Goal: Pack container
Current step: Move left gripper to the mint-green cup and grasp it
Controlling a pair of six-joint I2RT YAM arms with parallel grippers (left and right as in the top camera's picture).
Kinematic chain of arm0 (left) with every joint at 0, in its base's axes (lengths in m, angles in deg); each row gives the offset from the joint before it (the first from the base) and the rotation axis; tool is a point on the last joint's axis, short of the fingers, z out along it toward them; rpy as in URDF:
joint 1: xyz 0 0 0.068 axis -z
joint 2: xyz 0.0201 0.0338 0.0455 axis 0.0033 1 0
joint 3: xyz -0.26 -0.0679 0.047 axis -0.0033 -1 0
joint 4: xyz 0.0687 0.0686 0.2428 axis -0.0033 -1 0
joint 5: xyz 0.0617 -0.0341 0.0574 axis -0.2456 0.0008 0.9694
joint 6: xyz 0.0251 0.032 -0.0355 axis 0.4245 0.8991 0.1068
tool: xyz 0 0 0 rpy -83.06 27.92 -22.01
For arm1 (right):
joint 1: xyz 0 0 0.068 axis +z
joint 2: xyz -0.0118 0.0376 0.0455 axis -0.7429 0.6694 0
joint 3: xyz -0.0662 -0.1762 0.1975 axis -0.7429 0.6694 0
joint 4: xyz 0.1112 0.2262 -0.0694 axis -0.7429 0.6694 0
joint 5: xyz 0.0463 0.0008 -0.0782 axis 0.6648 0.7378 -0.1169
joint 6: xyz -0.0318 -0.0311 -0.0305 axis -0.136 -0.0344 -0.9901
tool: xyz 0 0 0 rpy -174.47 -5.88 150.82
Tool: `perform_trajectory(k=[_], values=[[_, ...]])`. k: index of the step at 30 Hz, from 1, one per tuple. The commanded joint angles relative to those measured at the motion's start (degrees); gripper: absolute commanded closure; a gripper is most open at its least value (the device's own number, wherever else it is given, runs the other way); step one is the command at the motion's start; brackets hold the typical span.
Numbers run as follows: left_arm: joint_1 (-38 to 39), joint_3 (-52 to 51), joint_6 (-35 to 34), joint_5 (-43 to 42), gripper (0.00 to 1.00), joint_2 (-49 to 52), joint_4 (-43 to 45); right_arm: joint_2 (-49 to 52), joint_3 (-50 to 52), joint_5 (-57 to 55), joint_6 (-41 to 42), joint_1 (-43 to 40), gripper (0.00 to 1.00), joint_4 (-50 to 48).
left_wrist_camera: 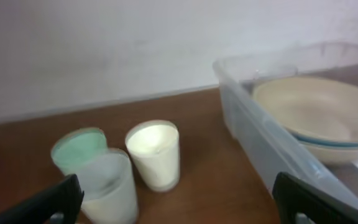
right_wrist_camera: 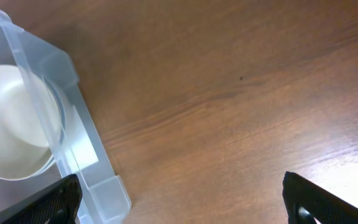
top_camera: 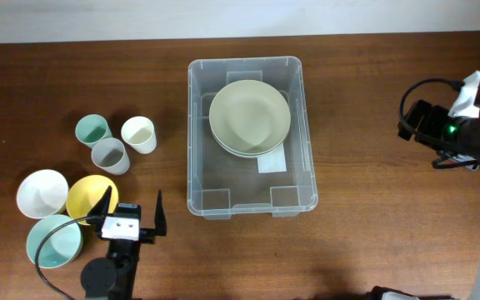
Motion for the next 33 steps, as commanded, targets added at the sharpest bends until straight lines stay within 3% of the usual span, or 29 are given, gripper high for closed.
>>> perform_trajectory(k=[1, 5, 12, 14, 18, 20, 22, 24, 28, 33], values=[[-0.20, 10.99, -5.75, 2.16, 0.00, 3.17, -6.69, 0.57, 1.90, 0.94, 0.09, 0.37, 0.01, -0.59], [-0.20, 30.16, -5.75, 11.98, 0.00, 17.88, -16.79, 0.57, 2.25, 0.96, 0.09, 0.37, 0.01, -0.81], [-0.61, 66.66, -5.73, 17.84, 0.00, 52.30, -44.11, 0.57, 2.25, 0.94, 0.07, 0.37, 0.01, -0.42], [-2.34, 77.70, -5.77, 12.50, 0.00, 62.62, -52.68, 0.57, 2.25, 0.96, 0.07, 0.37, 0.01, -0.28], [-4.31, 88.61, -5.75, -1.86, 0.00, 73.96, -60.98, 0.57, 2.25, 0.96, 0.09, 0.37, 0.01, -0.35], [-5.22, 89.20, -6.60, -0.02, 0.00, 77.09, -59.98, 0.57, 2.25, 0.96, 0.09, 0.37, 0.01, -0.35], [-9.20, 89.20, -17.09, 7.87, 0.00, 81.26, -58.55, 0.57, 2.25, 0.98, 0.09, 0.37, 0.01, -0.33], [-14.38, 89.20, -21.05, 8.83, 0.00, 84.74, -57.77, 0.57, 2.25, 0.98, 0.09, 0.37, 0.01, -0.33], [-21.18, 89.20, -21.77, 5.73, 0.01, 91.30, -52.70, 0.57, 2.25, 1.14, 0.09, 0.37, 0.01, -0.37], [-22.03, 90.05, -21.79, 5.11, 0.02, 101.50, -47.28, 0.57, 2.25, 1.11, 0.07, 0.37, 0.01, -0.37]])
